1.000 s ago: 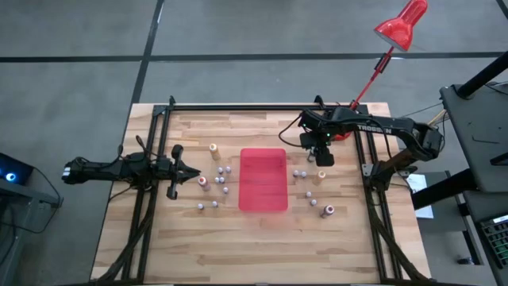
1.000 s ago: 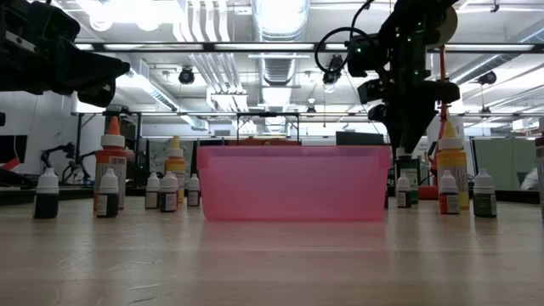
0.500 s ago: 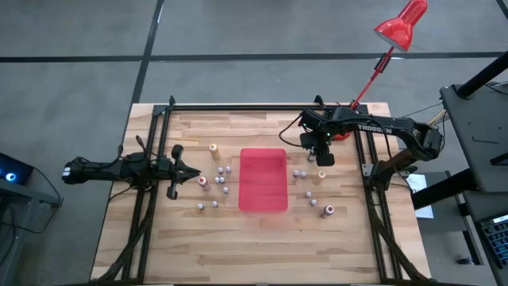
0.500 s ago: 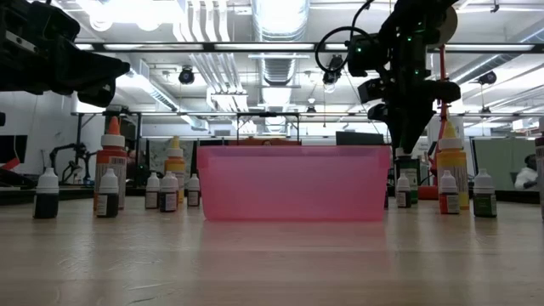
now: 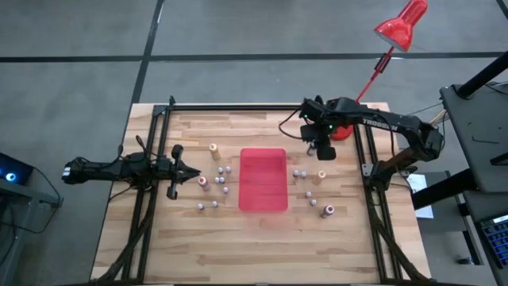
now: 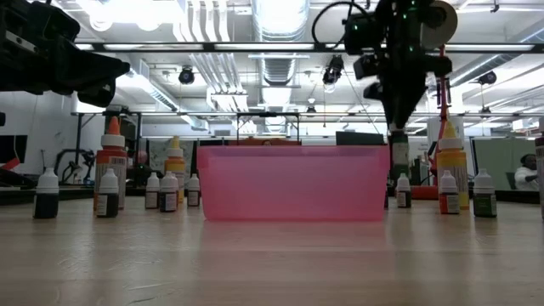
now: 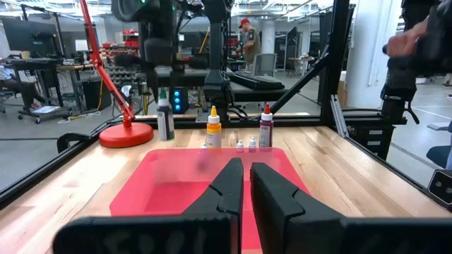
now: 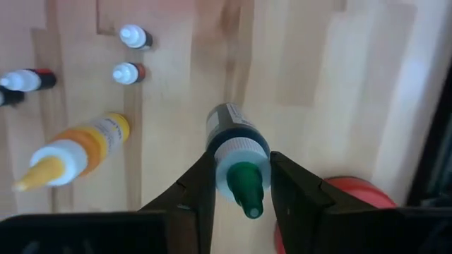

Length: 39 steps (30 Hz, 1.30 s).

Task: Pick & Place food coloring
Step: Put the large green food coloring bottle into the red bin

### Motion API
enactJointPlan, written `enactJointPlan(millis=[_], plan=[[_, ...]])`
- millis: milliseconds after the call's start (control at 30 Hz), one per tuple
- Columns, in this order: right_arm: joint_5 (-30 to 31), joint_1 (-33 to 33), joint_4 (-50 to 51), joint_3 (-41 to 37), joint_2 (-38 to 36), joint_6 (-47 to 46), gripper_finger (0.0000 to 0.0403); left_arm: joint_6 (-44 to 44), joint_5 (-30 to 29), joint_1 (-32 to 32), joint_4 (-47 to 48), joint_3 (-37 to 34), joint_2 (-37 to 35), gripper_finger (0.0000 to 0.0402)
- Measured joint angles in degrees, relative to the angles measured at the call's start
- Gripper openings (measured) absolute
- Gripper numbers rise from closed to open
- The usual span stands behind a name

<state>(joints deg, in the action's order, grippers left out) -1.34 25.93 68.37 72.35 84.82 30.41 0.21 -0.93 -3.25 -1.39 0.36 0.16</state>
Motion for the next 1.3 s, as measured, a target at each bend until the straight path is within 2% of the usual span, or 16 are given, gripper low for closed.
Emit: enactJointPlan(millis=[233,500,1300], plan=[[-0.01,-1.25,5.56,10.03,1.42,-1.73,0.0098,-0.01,-0.01,-0.02,0.0,0.0,-0.01,0.0003],[-0.02,-3.93,8.25,17.28,5.31,-1.97,0.0098,0.0,0.0,0.0,0.0,0.0,0.0,0.0003],[-0.09,-11.55,9.9,39.76,20.96,-1.92,0.0098,0.0,0.0,0.0,-0.01,0.0,-0.01,0.0003]])
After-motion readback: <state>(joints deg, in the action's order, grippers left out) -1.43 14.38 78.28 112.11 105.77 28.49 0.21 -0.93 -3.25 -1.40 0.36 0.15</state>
